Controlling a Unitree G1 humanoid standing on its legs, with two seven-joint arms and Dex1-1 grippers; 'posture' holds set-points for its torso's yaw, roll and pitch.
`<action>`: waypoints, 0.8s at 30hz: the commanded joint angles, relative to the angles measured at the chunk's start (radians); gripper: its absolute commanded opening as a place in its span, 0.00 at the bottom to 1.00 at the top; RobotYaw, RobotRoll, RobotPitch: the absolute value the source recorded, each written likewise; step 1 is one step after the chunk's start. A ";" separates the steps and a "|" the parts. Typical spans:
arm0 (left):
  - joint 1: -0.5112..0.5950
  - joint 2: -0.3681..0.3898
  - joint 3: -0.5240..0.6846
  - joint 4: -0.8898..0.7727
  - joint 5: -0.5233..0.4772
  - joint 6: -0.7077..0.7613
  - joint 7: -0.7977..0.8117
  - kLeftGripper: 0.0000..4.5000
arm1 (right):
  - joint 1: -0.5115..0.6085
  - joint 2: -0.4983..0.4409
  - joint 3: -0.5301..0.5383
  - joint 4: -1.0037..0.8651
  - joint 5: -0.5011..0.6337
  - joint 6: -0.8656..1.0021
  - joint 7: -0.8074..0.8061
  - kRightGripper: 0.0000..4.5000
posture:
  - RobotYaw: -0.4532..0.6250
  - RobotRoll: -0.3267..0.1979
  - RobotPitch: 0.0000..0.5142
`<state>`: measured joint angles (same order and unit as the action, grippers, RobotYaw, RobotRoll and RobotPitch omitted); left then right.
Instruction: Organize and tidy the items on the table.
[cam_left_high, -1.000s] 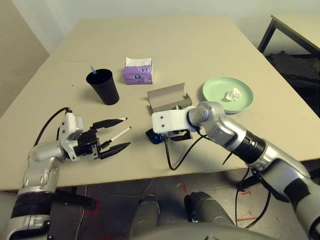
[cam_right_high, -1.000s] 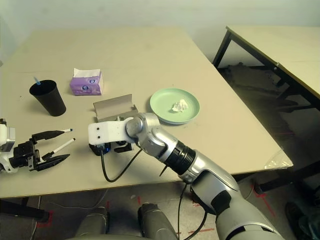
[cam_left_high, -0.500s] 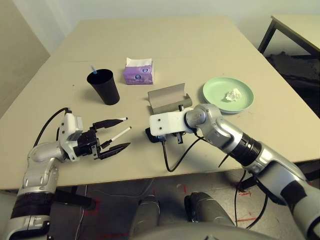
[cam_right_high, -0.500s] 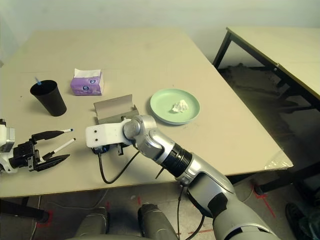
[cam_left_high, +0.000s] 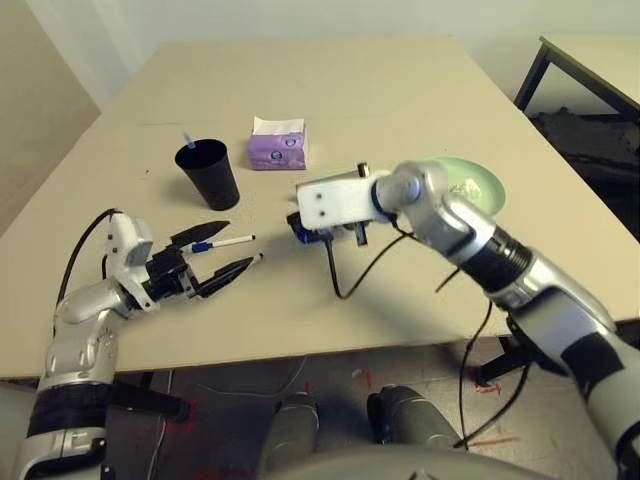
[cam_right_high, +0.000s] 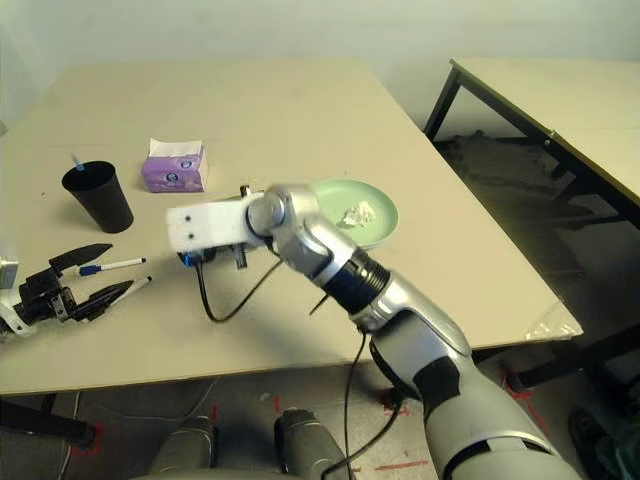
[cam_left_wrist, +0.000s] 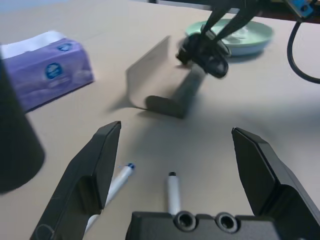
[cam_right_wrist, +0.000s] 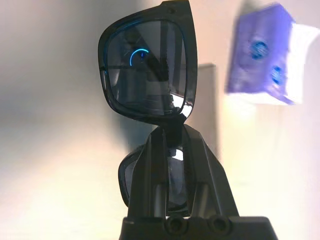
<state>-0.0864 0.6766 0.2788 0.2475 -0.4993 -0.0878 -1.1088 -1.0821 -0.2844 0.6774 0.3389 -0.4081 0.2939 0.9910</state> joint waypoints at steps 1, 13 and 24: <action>-0.002 -0.017 -0.011 -0.010 0.027 0.013 0.038 1.00 | -0.050 0.031 -0.016 0.189 -0.019 -0.120 -0.071 0.04 | 0.45 0.62 0.12; 0.009 -0.020 0.004 -0.042 0.022 0.023 0.066 1.00 | -0.180 0.175 -0.021 0.720 -0.091 -0.383 -0.279 0.04 | 0.47 0.62 0.13; 0.019 -0.020 0.004 -0.066 0.024 0.032 0.074 1.00 | -0.208 0.235 -0.030 0.866 -0.118 -0.378 -0.310 0.04 | 0.47 0.62 0.14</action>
<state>-0.0755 0.6554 0.2784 0.1951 -0.4790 -0.0624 -1.0344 -1.2875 -0.0499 0.6641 1.1983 -0.5228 -0.0929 0.6385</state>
